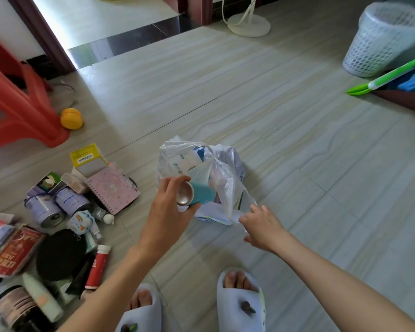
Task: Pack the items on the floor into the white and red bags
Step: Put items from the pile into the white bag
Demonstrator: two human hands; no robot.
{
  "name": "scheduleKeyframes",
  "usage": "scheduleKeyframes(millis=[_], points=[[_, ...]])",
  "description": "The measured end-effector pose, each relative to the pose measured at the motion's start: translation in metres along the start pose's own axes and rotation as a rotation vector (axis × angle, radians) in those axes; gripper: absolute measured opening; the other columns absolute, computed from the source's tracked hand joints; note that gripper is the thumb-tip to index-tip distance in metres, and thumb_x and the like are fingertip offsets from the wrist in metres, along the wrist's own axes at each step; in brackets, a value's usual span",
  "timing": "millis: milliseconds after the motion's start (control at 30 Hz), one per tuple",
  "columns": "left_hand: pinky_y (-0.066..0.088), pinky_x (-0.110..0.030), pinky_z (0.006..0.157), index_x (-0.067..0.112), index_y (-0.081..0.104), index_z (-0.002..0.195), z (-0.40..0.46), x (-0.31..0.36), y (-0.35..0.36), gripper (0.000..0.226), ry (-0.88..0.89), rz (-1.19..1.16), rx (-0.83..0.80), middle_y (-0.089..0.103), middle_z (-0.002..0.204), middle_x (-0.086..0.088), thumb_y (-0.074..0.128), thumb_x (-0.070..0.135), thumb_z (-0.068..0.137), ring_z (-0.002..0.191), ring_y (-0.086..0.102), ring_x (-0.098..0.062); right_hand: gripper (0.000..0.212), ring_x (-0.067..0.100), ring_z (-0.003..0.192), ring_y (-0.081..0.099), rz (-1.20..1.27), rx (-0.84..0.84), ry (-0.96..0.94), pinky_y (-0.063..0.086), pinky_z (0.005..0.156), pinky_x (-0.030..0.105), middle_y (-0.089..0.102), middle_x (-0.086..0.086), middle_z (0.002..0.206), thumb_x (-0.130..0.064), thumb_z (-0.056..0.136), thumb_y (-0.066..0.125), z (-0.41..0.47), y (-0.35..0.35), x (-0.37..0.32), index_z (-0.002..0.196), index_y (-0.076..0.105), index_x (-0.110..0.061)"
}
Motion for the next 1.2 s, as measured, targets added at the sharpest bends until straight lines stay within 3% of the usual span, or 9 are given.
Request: scheduleKeyframes(millis=[133, 233, 300, 433, 600, 733, 833, 967, 1200], points=[[0.029, 0.006, 0.075, 0.007, 0.057, 0.11, -0.003, 0.0, 0.013, 0.051, 0.033, 0.0, -0.049, 0.047, 0.102, 0.003, 0.08, 0.002, 0.064, 0.085, 0.048, -0.014, 0.02, 0.024, 0.061, 0.06, 0.109, 0.322, 0.064, 0.041, 0.048, 0.03, 0.058, -0.001, 0.055, -0.034, 0.056, 0.072, -0.002, -0.016, 0.014, 0.048, 0.061, -0.018], [0.032, 0.001, 0.078, 0.013, 0.052, 0.111, -0.004, 0.0, 0.026, 0.053, 0.1, -0.003, -0.097, 0.05, 0.105, 0.001, 0.078, 0.003, 0.066, 0.087, 0.045, -0.006, 0.027, 0.012, 0.063, 0.057, 0.884, 0.582, 0.347, 0.041, 0.057, 0.028, 0.062, 0.002, 0.061, -0.02, 0.082, 0.054, -0.014, -0.034, 0.055, 0.057, 0.06, -0.013], [0.039, -0.01, 0.077, 0.018, 0.046, 0.112, -0.002, 0.005, 0.037, 0.056, 0.185, 0.036, -0.131, 0.053, 0.11, -0.004, 0.078, 0.006, 0.068, 0.089, 0.049, -0.007, 0.026, 0.002, 0.056, 0.051, 1.403, 0.57, 0.49, 0.04, 0.06, 0.025, 0.062, 0.0, 0.062, -0.016, 0.088, 0.056, -0.019, -0.035, 0.076, 0.062, 0.059, -0.012], [0.04, -0.031, 0.08, 0.016, 0.047, 0.108, 0.012, 0.026, 0.06, 0.038, 0.517, 0.376, -0.001, 0.064, 0.106, -0.007, 0.066, 0.013, 0.075, 0.089, 0.06, -0.022, 0.022, 0.012, 0.052, 0.048, 1.87, 0.688, 0.475, 0.046, 0.069, 0.03, 0.054, -0.004, 0.05, -0.012, 0.091, 0.054, -0.023, -0.057, 0.093, 0.071, 0.061, -0.009], [0.029, -0.036, 0.078, 0.02, 0.055, 0.104, 0.044, 0.018, 0.079, 0.039, 0.62, 0.767, 0.189, 0.051, 0.108, 0.001, 0.067, 0.009, 0.069, 0.093, 0.046, -0.022, 0.019, 0.011, 0.051, 0.046, 1.952, 0.714, 0.458, 0.043, 0.058, 0.023, 0.056, -0.002, 0.057, -0.01, 0.091, 0.053, -0.014, -0.082, 0.088, 0.074, 0.063, -0.01], [0.031, -0.039, 0.081, 0.018, 0.06, 0.108, 0.063, 0.012, 0.093, 0.045, 0.575, 0.926, 0.124, 0.06, 0.102, -0.002, 0.057, 0.005, 0.065, 0.093, 0.055, -0.026, 0.018, 0.011, 0.052, 0.047, 1.992, 0.731, 0.453, 0.044, 0.056, 0.021, 0.058, -0.001, 0.06, -0.01, 0.091, 0.054, -0.01, -0.088, 0.088, 0.076, 0.064, -0.012], [0.03, -0.042, 0.087, 0.018, 0.066, 0.099, 0.058, 0.002, 0.102, 0.038, 0.547, 0.939, 0.006, 0.069, 0.088, 0.001, 0.061, 0.009, 0.063, 0.09, 0.062, -0.025, 0.016, 0.012, 0.054, 0.047, 2.005, 0.724, 0.444, 0.045, 0.056, 0.02, 0.058, 0.0, 0.063, -0.01, 0.091, 0.054, -0.01, -0.087, 0.088, 0.078, 0.065, -0.012], [0.025, -0.046, 0.092, 0.021, 0.071, 0.085, 0.042, -0.022, 0.109, 0.039, 0.542, 0.924, -0.159, 0.071, 0.088, 0.001, 0.086, 0.023, 0.049, 0.105, 0.046, -0.023, 0.016, 0.013, 0.056, 0.046, 1.983, 0.7, 0.434, 0.045, 0.058, 0.021, 0.058, 0.001, 0.064, -0.009, 0.091, 0.053, -0.014, -0.083, 0.084, 0.08, 0.065, -0.01], [0.021, -0.053, 0.102, 0.02, 0.068, 0.097, 0.042, -0.02, 0.073, 0.03, 0.462, 0.923, 0.032, 0.066, 0.112, 0.0, 0.072, 0.021, 0.067, 0.124, 0.038, -0.028, 0.018, 0.011, 0.057, 0.044, 1.806, 0.722, 0.453, 0.042, 0.061, 0.023, 0.057, 0.0, 0.066, -0.009, 0.092, 0.051, -0.021, -0.085, 0.09, 0.079, 0.063, -0.01]])
Point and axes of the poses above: each hand's wrist, its own z-axis towards the middle knuckle, its own y-axis out of the palm, x = y × z, the point moved 7 cm from there along z, towards the middle knuckle
